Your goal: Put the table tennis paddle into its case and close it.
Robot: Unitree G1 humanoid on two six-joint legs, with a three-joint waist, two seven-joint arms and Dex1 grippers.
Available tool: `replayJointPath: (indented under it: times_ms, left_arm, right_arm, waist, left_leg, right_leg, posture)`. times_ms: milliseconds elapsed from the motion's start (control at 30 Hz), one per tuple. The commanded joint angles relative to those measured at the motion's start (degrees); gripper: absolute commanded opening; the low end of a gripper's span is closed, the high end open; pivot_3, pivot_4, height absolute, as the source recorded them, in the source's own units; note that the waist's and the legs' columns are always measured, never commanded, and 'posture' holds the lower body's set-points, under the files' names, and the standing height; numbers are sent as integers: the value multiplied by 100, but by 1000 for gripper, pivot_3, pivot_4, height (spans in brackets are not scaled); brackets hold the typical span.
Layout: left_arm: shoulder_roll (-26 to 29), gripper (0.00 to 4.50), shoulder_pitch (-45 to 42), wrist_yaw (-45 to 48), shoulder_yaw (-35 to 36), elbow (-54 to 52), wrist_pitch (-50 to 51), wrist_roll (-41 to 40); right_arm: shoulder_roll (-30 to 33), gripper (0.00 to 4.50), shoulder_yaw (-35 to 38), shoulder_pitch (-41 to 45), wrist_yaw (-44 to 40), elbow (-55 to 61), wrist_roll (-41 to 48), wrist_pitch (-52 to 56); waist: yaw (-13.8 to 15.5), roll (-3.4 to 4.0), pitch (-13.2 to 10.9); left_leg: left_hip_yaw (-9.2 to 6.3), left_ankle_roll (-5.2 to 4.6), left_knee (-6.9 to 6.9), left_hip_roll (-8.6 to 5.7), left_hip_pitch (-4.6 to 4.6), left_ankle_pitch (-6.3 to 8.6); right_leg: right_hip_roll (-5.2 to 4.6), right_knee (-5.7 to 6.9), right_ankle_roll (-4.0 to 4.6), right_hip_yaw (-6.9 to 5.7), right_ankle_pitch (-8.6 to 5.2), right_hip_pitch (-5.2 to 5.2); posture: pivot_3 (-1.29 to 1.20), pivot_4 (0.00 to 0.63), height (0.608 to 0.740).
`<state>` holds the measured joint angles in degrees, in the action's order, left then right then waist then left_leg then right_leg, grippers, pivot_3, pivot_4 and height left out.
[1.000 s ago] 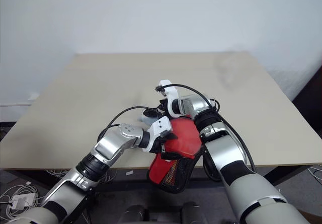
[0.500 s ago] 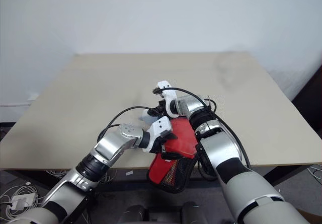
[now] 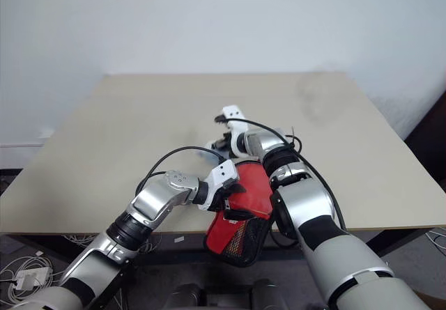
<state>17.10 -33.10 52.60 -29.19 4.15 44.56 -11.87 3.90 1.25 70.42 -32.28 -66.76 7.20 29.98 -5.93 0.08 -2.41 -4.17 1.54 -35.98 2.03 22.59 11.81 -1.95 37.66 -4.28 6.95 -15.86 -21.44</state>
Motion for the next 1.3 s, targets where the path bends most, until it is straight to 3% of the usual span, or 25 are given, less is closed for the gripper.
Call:
replayJointPath:
  times_ms: [33, 333, 600, 900, 1300]
  left_arm:
    - [38, 4500, 171, 33, -249, 531, 530, 90]
    - [-38, 4500, -14, 201, -370, 738, 570, 164]
    - [-85, 4500, -61, 260, -368, 845, 514, 213]
    - [-227, 4500, -148, 241, -370, 1088, 407, 274]
    - [-352, 4500, -285, 431, -432, 1409, 234, 341]
  right_arm:
    - [302, 46, 524, 423, 565, 222, 224, -487]
    - [788, 46, 713, 30, 1034, 665, 137, -618]
    - [1428, 46, 911, -941, 1432, 2039, 213, -50]
    - [2196, 46, 1379, -2606, 1702, 4996, 544, 2035]
    - [2107, 46, 2639, -4533, 2150, 8582, 1174, 4522]
  waist:
    - [-6, -1, 0]
    - [11, 0, 0]
    - [14, 2, 0]
    - [117, 4, 0]
    - [272, 2, 2]
  left_leg:
    - [0, 0, 1, 0, -1, 0]
    - [0, -1, -2, 0, 0, 0]
    - [0, -1, -4, -2, 2, -1]
    - [3, -1, -10, -4, 4, -1]
    - [10, -1, -13, -4, 5, 0]
  right_leg:
    - [0, 0, 0, 1, 0, -1]
    - [0, -1, 0, 1, 0, 5]
    - [0, -4, 0, 2, 0, 6]
    - [-1, -9, 0, 6, -1, 10]
    - [-1, -12, 2, 11, -4, 6]
  posture:
    - [0, 0, 740]
    - [0, 0, 740]
    - [0, 0, 740]
    - [0, 0, 740]
    - [0, 0, 740]
